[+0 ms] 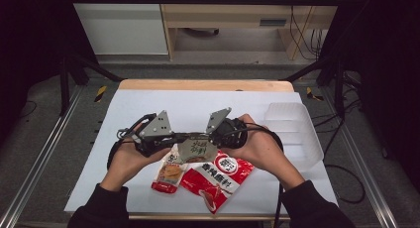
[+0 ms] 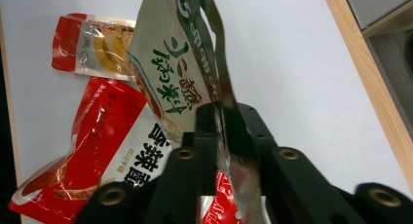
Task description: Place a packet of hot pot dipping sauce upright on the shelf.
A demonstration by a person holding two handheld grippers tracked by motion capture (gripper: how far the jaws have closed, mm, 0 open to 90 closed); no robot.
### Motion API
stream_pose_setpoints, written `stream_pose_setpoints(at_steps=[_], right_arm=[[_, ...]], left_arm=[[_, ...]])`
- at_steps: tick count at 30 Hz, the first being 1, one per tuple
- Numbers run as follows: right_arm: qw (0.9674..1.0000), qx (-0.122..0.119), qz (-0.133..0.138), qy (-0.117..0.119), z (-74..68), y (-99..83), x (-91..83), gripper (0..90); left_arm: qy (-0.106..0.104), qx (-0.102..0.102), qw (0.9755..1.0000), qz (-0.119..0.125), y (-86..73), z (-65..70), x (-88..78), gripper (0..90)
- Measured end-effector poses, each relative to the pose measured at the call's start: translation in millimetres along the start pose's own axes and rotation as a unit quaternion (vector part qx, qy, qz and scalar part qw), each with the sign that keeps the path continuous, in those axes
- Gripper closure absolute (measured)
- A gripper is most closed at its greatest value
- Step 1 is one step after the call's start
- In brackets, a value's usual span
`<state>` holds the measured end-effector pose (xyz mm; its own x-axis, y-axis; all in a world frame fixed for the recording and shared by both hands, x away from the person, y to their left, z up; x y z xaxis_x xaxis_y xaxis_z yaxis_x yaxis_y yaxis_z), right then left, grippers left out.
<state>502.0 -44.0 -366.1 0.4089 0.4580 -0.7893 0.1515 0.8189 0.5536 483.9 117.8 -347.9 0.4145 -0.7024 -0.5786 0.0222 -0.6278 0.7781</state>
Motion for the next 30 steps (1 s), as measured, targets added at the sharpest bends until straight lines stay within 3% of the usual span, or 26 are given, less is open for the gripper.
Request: stream_pose_setpoints(at_steps=[6,17,24,28,29,30], right_arm=[[1.0000,-0.005,0.000,0.002,0.4,0.9,-3.3,89.3],[0.9998,-0.011,-0.016,0.002,2.6,6.2,-7.4,90.0],[0.9997,-0.013,-0.021,-0.001,5.2,8.8,-9.4,90.0],[0.9995,-0.018,-0.024,-0.003,7.0,10.5,-12.3,90.0],[0.9995,-0.018,-0.025,-0.004,7.4,10.5,-13.2,90.0],[0.9994,-0.022,-0.028,-0.006,8.8,10.2,-14.3,90.0]], left_arm=[[0.002,-0.008,1.0000,0.004,0.2,-2.0,0.7,90.0],[0.005,-0.035,0.9991,0.022,-7.3,-4.8,3.7,89.7],[0.010,-0.034,0.9990,0.026,-7.5,-4.9,3.0,88.5],[0.019,-0.039,0.9984,0.036,-6.7,-5.3,2.8,82.1],[0.023,-0.041,0.9981,0.039,-6.6,-5.6,2.7,77.8],[0.029,-0.045,0.9976,0.045,-6.7,-6.1,2.9,65.1]])
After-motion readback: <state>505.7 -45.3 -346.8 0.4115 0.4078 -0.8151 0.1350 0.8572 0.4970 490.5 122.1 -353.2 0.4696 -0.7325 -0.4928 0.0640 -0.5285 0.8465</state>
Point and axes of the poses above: each handheld gripper's, and its own axes: x roughly forward along the jaws, y roughly out of its top, z roughly to its right, the point moved 6 cm from there along x, roughly forward along the jaws, and after that the axes turned 2 degrees about x, right-handed, at the moved point
